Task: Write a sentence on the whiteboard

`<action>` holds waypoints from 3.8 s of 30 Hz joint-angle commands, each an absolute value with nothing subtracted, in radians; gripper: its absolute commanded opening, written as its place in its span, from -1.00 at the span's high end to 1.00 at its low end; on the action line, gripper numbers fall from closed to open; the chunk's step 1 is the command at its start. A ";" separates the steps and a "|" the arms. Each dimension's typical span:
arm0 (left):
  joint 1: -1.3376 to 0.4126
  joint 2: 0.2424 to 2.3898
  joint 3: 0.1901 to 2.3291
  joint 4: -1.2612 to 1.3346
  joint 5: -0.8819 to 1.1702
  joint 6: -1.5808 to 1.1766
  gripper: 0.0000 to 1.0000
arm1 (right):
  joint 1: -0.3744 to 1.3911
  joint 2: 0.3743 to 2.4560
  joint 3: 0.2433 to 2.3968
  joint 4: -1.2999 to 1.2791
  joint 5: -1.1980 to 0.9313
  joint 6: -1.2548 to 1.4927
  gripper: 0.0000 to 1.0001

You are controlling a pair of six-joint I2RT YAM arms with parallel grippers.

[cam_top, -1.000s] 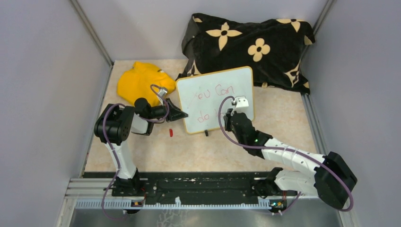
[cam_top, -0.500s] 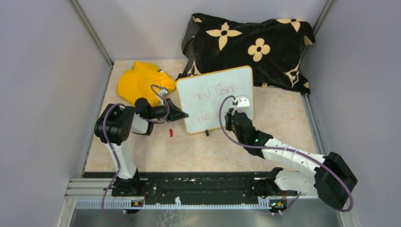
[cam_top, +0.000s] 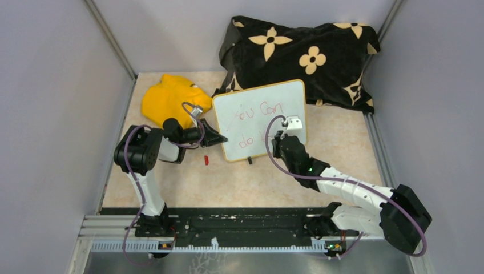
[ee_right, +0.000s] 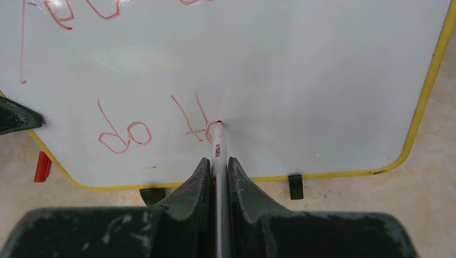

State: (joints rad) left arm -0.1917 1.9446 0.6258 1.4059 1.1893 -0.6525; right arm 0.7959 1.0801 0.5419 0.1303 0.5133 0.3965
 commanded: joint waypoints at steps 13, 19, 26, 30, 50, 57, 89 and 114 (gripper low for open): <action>-0.207 1.944 0.632 1.358 1.209 -0.624 1.00 | 0.782 1.045 0.513 0.119 0.508 0.421 1.00; -0.207 1.944 0.631 1.355 1.209 -0.622 1.00 | 0.782 1.031 0.505 0.109 0.513 0.423 1.00; -0.209 1.944 0.632 1.353 1.210 -0.620 1.00 | 0.782 0.998 0.517 0.093 0.523 0.420 1.00; -0.209 1.944 0.632 1.353 1.210 -0.621 1.00 | 0.782 0.948 0.538 0.094 0.523 0.406 1.00; -0.209 1.942 0.633 1.350 1.210 -0.619 1.00 | 0.770 0.998 0.570 0.140 0.529 0.395 1.00; -0.209 1.943 0.633 1.348 1.210 -0.618 1.00 | 0.767 1.012 0.560 0.145 0.528 0.398 1.00; -0.209 1.943 0.633 1.344 1.209 -0.618 1.00 | 0.752 1.021 0.489 0.121 0.501 0.446 1.00; -0.209 1.942 0.635 1.342 1.209 -0.617 1.00 | 0.752 0.944 0.596 0.126 0.490 0.398 1.00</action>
State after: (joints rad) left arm -0.1921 1.9446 0.6262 1.3918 1.1965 -0.6346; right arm 0.7624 0.9356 0.5388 0.0776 0.4984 0.4183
